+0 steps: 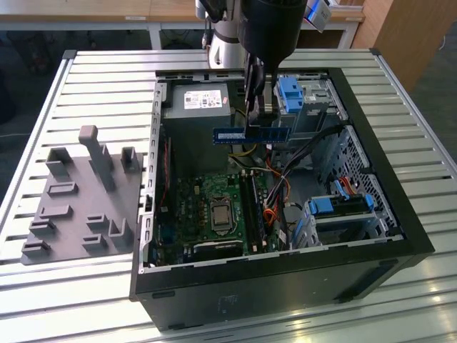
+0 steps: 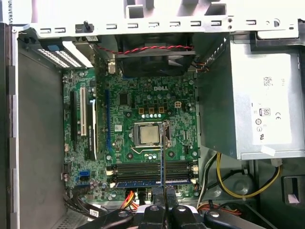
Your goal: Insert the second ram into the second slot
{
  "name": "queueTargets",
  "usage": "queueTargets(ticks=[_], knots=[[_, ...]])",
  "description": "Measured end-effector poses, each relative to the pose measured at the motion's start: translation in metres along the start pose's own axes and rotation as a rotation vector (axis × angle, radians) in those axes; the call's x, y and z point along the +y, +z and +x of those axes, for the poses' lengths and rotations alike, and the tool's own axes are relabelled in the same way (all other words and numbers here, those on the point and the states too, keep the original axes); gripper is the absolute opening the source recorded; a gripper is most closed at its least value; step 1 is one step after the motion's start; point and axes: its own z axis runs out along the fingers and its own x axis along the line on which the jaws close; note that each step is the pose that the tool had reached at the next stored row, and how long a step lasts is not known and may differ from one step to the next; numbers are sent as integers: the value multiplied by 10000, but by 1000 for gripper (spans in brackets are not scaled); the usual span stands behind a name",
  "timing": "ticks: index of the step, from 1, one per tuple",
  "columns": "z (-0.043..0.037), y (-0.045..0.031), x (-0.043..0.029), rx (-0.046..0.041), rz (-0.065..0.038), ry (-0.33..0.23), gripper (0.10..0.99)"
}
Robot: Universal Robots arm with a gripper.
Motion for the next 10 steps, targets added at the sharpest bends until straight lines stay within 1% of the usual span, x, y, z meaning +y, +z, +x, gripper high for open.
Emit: queueTargets(ticks=[10], knots=[[0,0,0,-4,2,117,129]])
